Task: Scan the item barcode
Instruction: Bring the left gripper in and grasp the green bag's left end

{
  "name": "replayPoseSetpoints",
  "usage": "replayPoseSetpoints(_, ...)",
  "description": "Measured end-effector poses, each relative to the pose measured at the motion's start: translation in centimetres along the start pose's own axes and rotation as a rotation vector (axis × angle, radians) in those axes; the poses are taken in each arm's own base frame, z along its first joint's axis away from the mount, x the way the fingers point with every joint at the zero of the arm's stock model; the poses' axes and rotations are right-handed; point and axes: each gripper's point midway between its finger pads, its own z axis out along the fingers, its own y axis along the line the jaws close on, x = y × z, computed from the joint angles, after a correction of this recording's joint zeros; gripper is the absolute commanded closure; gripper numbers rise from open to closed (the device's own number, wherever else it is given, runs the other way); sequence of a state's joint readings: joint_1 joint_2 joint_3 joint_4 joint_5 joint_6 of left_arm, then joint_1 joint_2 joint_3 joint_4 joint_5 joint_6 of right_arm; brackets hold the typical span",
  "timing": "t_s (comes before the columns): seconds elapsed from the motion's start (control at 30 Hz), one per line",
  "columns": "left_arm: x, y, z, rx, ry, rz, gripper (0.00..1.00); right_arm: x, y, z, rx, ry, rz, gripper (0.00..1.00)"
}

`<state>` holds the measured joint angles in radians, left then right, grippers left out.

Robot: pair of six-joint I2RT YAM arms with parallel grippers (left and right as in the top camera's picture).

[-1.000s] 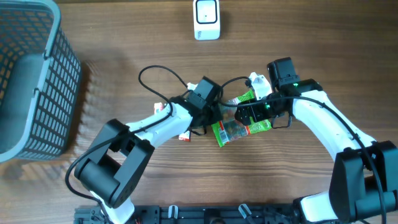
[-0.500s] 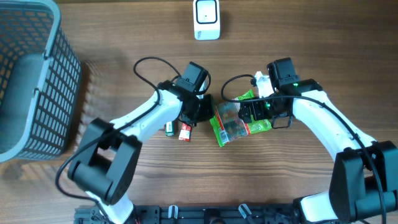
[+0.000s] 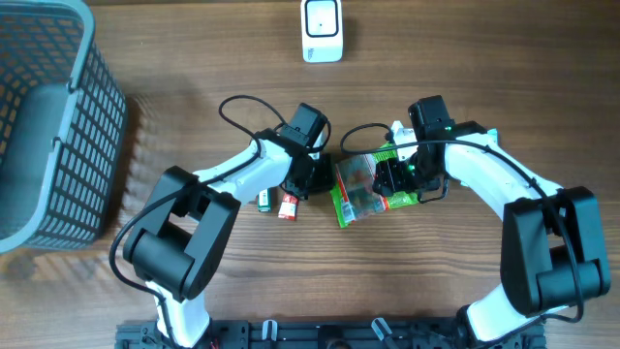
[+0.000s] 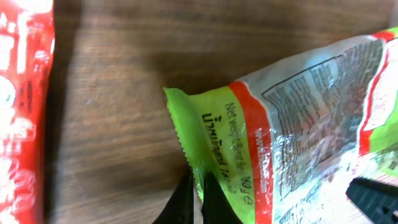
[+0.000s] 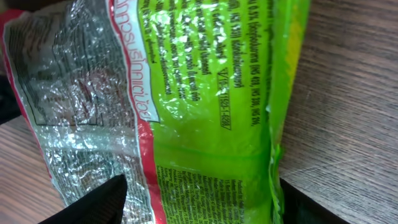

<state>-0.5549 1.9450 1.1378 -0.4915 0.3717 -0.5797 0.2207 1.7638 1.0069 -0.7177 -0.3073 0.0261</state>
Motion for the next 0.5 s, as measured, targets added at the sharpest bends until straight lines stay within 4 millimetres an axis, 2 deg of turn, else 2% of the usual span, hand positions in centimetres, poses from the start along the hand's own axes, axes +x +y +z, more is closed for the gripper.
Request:
replayPoseSetpoints(0.13, -0.3, -0.1, 0.1, 0.002, -0.013, 0.006, 0.96, -0.9, 0.1, 0.2, -0.009, -0.044, -0.002, 0.27)
replayPoseSetpoints(0.5, -0.2, -0.3, 0.2, -0.010, -0.021, 0.021, 0.96, -0.4, 2.2, 1.0, -0.161, -0.055, 0.025, 0.32)
